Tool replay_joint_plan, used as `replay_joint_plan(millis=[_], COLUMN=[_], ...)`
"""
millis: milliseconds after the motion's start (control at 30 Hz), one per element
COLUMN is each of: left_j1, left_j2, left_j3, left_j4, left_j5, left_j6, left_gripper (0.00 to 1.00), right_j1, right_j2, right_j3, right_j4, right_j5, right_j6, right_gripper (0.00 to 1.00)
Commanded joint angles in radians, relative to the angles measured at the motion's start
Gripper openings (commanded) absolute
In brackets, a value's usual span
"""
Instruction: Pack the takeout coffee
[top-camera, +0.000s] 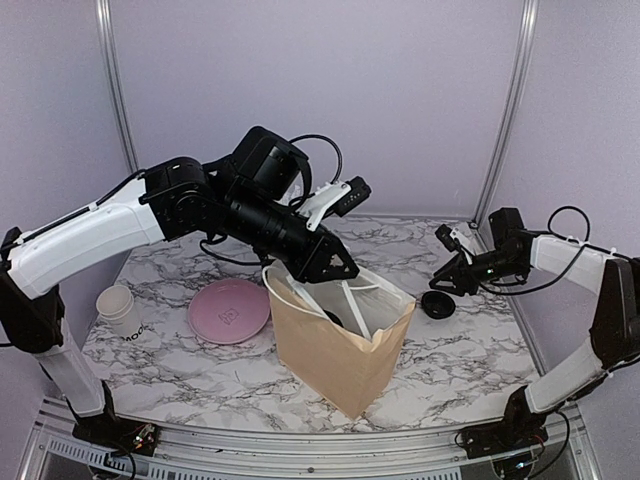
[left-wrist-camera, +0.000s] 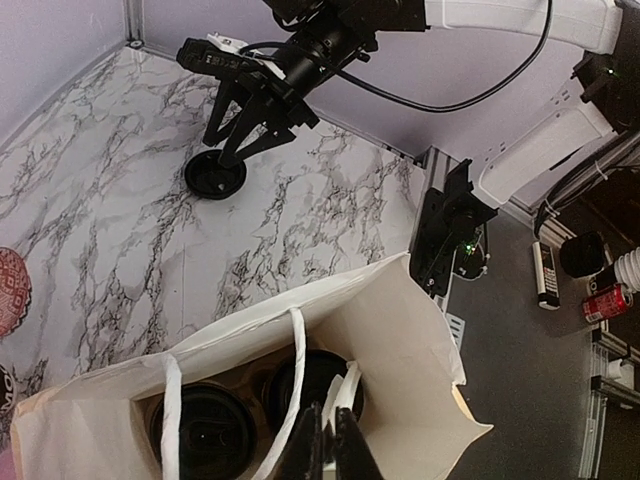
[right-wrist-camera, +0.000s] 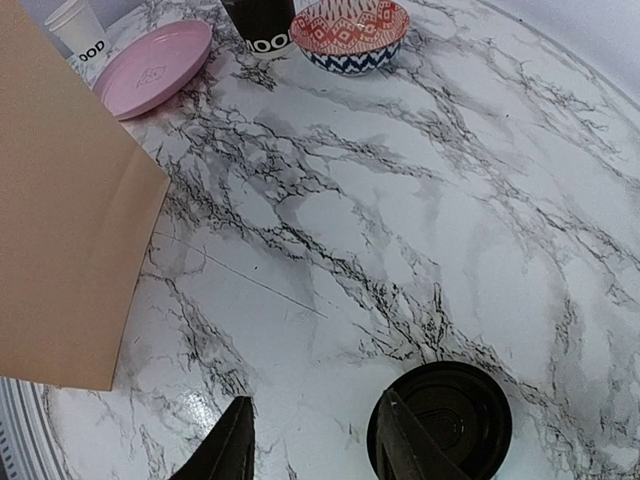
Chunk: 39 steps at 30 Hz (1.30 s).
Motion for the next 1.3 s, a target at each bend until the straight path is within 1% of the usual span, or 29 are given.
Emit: replay_joint_plan(millis=[0,100,167,267,333,467,533,667,700,733,767,800,833,900,933,1000,1033,1100,1200,1267], left_j1=[-0.004,-0.004,-0.004,-0.004,-0.002,0.014,0.041,0.134,0.16,0.185,0.209,0.233,0.264,0.321,0.364,0.464,0.516,0.584,0.617,0.623], left_j2=[0.007,0.001,-0.015,-0.05,-0.08,-0.16,-0.195,-0.26,-0.275,-0.291,-0.307,-0.324,-0.347,-0.388,-0.407,-0.448,-0.464,-0.492,-0.525,-0.527], left_j3=[0.032,0.039,0.045,0.052,0.05,0.024,0.01,-0.02,-0.03,-0.044,-0.062,-0.081,-0.106,-0.176,-0.215,-0.3,-0.335,-0.408,-0.504,-0.531], left_j4=[-0.017,-0.019,-0.02,-0.021,-0.023,-0.024,-0.024,-0.025,-0.022,-0.022,-0.018,-0.012,0.002,0.047,0.069,0.114,0.137,0.195,0.305,0.326], left_j5=[0.013,-0.019,-0.052,-0.11,-0.185,-0.422,-0.507,-0.609,-0.638,-0.675,-0.716,-0.755,-0.8,-0.906,-0.946,-0.973,-0.955,-0.931,-0.912,-0.915], left_j6=[0.009,0.008,0.011,0.034,0.06,0.107,0.117,0.076,0.065,0.054,0.041,0.034,0.033,0.019,0.002,-0.031,-0.038,-0.019,0.083,0.11], left_gripper=[0.24,0.43,0.5,0.57,0.65,0.83,0.89,0.98,0.99,0.99,0.99,0.99,0.99,0.99,0.99,0.99,0.99,0.99,0.99,0.99], right_j1=[0.013,0.017,0.02,0.021,0.023,0.023,0.021,0.014,0.008,-0.006,-0.023,-0.057,-0.089,-0.109,-0.109,-0.109,-0.109,-0.109,-0.109,-0.109], right_j2=[0.009,0.011,0.011,0.012,0.01,-0.016,-0.042,-0.092,-0.1,-0.109,-0.116,-0.119,-0.119,-0.11,-0.102,-0.087,-0.084,-0.091,-0.141,-0.192], right_j3=[0.023,0.023,0.023,0.025,0.025,0.041,0.069,0.167,0.19,0.213,0.235,0.256,0.278,0.32,0.343,0.396,0.413,0.426,0.396,0.362], right_j4=[-0.011,-0.012,-0.012,-0.012,-0.012,-0.012,-0.011,0.02,0.036,0.059,0.087,0.108,0.128,0.145,0.141,0.114,0.107,0.114,0.184,0.259], right_j5=[0.004,0.007,0.008,0.009,0.009,0.011,0.022,0.113,0.15,0.19,0.22,0.235,0.241,0.276,0.283,0.292,0.314,0.375,0.489,0.578], right_j6=[-0.014,-0.016,-0.016,-0.016,-0.016,-0.004,0.016,0.084,0.106,0.129,0.163,0.21,0.25,0.313,0.322,0.331,0.346,0.373,0.404,0.458], right_gripper=[0.4,0.4,0.4,0.4,0.4,0.41,0.41,0.43,0.43,0.45,0.48,0.54,0.64,0.91,0.97,0.99,0.99,0.99,0.99,0.99])
